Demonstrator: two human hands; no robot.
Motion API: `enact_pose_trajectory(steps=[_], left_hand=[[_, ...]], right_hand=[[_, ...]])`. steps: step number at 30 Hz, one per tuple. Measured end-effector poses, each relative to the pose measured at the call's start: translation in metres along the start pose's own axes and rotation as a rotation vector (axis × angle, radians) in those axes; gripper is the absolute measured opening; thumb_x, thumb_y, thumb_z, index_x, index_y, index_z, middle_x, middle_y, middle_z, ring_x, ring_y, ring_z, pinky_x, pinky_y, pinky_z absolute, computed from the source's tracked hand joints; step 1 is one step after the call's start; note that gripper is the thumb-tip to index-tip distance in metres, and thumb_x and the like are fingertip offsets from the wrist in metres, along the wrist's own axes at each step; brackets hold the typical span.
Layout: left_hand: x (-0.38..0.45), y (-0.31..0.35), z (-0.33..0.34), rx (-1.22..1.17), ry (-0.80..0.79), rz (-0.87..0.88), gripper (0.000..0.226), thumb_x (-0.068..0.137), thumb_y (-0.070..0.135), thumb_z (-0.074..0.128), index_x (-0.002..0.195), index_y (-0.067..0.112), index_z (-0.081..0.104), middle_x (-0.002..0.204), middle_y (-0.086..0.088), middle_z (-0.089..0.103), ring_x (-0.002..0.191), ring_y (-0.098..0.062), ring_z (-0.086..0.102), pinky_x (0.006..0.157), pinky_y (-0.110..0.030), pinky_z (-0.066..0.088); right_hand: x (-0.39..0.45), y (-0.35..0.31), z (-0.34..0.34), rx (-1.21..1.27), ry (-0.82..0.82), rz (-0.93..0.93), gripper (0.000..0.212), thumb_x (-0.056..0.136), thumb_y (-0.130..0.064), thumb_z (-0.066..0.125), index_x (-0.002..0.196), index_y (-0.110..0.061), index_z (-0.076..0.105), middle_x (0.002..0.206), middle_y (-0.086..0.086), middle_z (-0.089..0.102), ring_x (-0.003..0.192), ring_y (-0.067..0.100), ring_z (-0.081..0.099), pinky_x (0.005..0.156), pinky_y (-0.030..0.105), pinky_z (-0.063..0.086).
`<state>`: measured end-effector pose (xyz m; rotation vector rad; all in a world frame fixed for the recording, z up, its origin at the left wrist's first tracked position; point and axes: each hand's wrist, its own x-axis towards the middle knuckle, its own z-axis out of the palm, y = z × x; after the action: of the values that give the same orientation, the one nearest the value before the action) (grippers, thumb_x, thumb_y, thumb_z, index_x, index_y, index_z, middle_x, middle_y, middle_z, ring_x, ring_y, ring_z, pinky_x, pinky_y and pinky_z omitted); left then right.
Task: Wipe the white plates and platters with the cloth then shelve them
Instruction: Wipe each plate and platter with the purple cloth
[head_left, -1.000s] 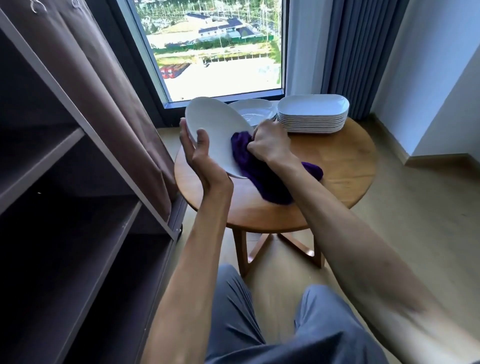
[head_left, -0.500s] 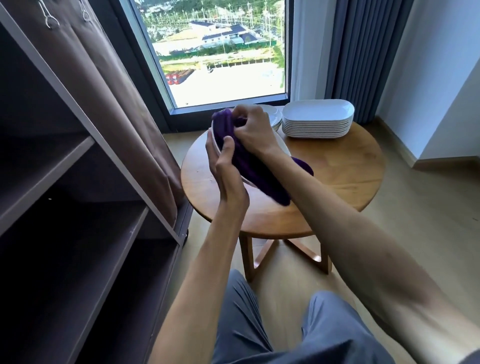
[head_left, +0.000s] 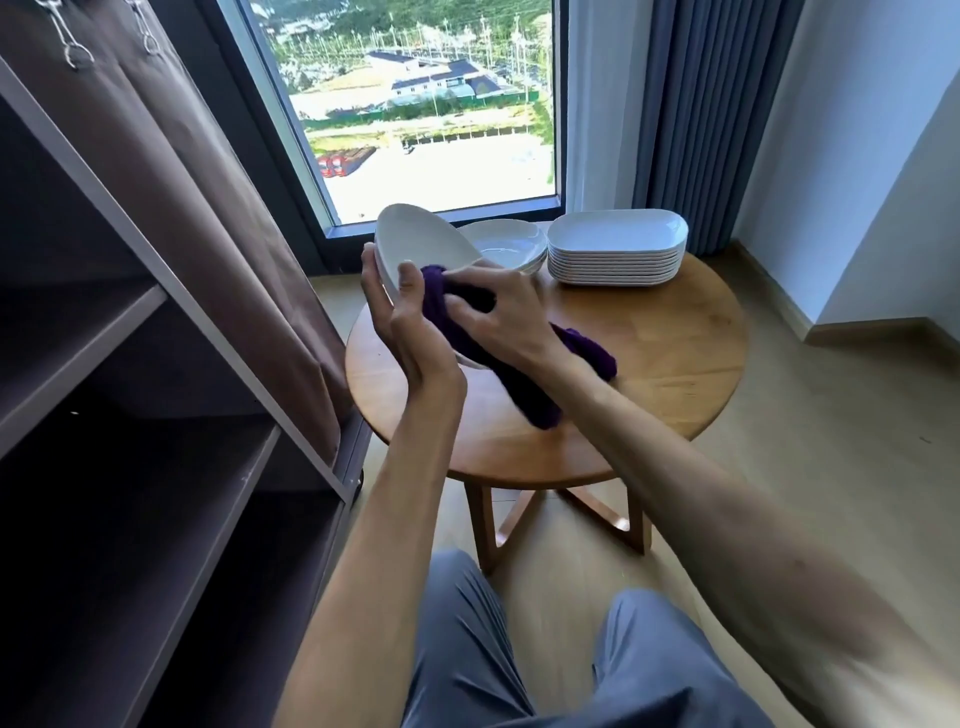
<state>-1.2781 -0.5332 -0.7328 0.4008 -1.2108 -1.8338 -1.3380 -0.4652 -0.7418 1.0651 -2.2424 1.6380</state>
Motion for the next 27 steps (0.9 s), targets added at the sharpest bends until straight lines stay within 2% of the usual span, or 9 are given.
enact_pose_trajectory(steps=[4,10,13,15,18,20,22,25,27], left_hand=[[0.003,-0.004,-0.005,0.018,-0.085,-0.146,0.073,0.088,0.055,0.063,0.15,0.018,0.048,0.147,-0.013,0.055,0.134,-0.027,0.056,0.114,-0.05,0.045],[-0.011,-0.001,-0.002,0.041,-0.12,-0.056,0.063,0.085,0.023,0.06,0.147,0.027,0.05,0.145,-0.006,0.057,0.135,-0.029,0.053,0.113,-0.056,0.044],[-0.01,0.005,-0.003,0.079,-0.062,0.052,0.059,0.084,0.024,0.06,0.141,0.03,0.051,0.141,0.012,0.055,0.131,-0.014,0.052,0.109,-0.042,0.048],[-0.004,0.008,0.0,0.094,-0.036,0.115,0.056,0.087,0.027,0.061,0.141,0.031,0.049,0.134,0.023,0.055,0.123,0.001,0.053,0.101,-0.028,0.052],[0.006,0.003,0.003,0.103,-0.017,0.16,0.055,0.094,0.025,0.062,0.147,0.022,0.047,0.137,0.018,0.053,0.125,0.001,0.052,0.105,-0.028,0.051],[0.006,-0.002,0.005,0.143,-0.019,0.146,0.051,0.1,0.027,0.062,0.148,0.023,0.047,0.133,0.024,0.053,0.119,0.012,0.053,0.099,-0.018,0.05],[0.004,-0.008,0.003,0.176,-0.026,0.099,0.049,0.103,0.032,0.058,0.15,0.021,0.047,0.14,0.019,0.053,0.124,0.01,0.052,0.103,-0.016,0.047],[0.0,-0.013,0.001,0.147,-0.106,-0.035,0.07,0.098,0.049,0.053,0.153,0.007,0.042,0.156,-0.02,0.043,0.144,-0.033,0.042,0.12,-0.048,0.036],[-0.004,-0.011,0.002,0.184,-0.164,-0.032,0.071,0.094,0.05,0.053,0.154,0.014,0.042,0.155,-0.017,0.046,0.143,-0.028,0.046,0.118,-0.041,0.041]], right_hand=[[0.002,-0.01,0.009,0.106,0.066,-0.114,0.016,0.088,-0.012,0.073,0.102,-0.006,0.077,0.094,0.007,0.068,0.087,0.017,0.065,0.08,0.021,0.051],[0.053,0.004,0.011,-0.11,0.371,0.163,0.021,0.087,-0.024,0.072,0.1,-0.008,0.072,0.104,0.008,0.065,0.095,0.025,0.063,0.085,0.037,0.051],[0.051,0.021,-0.001,-0.404,0.307,0.225,0.02,0.089,-0.026,0.065,0.1,-0.011,0.069,0.109,0.009,0.062,0.101,0.03,0.06,0.075,0.035,0.047],[0.038,0.028,-0.003,-0.467,0.224,0.294,0.019,0.086,-0.026,0.064,0.096,-0.012,0.071,0.103,0.009,0.067,0.098,0.032,0.062,0.078,0.035,0.049],[0.017,0.028,-0.004,-0.333,0.099,0.322,0.015,0.078,-0.029,0.072,0.081,-0.016,0.078,0.082,0.006,0.074,0.086,0.015,0.067,0.086,0.029,0.05],[0.003,0.025,-0.009,-0.082,-0.088,0.302,0.01,0.078,-0.023,0.076,0.074,-0.014,0.079,0.074,0.004,0.074,0.071,-0.005,0.061,0.074,0.016,0.045],[-0.006,0.017,-0.014,0.259,-0.215,0.238,0.008,0.083,-0.01,0.075,0.077,-0.005,0.077,0.072,0.007,0.071,0.066,0.001,0.058,0.068,0.021,0.044],[-0.002,0.002,-0.012,0.405,-0.113,0.122,0.005,0.085,-0.001,0.073,0.081,0.002,0.074,0.074,0.007,0.068,0.07,0.01,0.059,0.068,0.024,0.047],[0.008,-0.006,-0.006,0.367,0.007,0.121,0.01,0.085,-0.007,0.076,0.08,0.001,0.072,0.073,0.007,0.069,0.068,0.012,0.062,0.067,0.024,0.049]])
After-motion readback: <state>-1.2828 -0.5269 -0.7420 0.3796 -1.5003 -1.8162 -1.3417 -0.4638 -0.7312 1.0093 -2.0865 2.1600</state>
